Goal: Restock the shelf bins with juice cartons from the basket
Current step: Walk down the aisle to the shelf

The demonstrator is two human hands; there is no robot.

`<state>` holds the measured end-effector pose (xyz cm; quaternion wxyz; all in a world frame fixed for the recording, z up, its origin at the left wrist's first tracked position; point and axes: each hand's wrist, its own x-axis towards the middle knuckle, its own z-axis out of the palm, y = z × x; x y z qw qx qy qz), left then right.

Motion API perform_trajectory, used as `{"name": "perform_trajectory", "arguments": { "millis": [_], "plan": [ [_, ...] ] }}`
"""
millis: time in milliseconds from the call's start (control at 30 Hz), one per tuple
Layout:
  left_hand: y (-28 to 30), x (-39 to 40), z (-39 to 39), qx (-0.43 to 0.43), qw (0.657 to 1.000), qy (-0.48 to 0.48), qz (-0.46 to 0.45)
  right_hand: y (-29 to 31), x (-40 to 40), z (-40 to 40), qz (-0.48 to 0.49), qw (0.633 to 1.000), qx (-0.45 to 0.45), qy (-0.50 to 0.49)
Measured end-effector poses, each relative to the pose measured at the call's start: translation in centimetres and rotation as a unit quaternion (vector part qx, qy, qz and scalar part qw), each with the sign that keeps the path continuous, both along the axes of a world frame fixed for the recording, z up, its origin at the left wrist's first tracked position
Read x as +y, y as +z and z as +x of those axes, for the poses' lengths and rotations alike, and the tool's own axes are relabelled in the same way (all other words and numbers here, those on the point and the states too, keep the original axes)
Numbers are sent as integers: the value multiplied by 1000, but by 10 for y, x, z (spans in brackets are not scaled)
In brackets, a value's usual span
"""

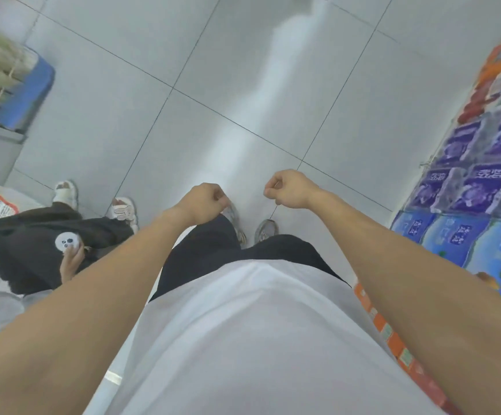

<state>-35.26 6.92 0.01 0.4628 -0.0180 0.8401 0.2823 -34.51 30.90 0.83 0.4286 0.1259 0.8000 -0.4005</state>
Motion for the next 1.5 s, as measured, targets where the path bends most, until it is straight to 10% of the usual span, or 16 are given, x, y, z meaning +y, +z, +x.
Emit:
{"name": "perform_trajectory", "arguments": {
  "millis": [467,1500],
  "plan": [
    [-3,63,-357,-21,994,-107,2,6,60,-294,28,987,4,-156],
    [-2,332,-1193,18,985,-171,-8,7,332,-1113,61,988,-19,-140]
  ]
}}
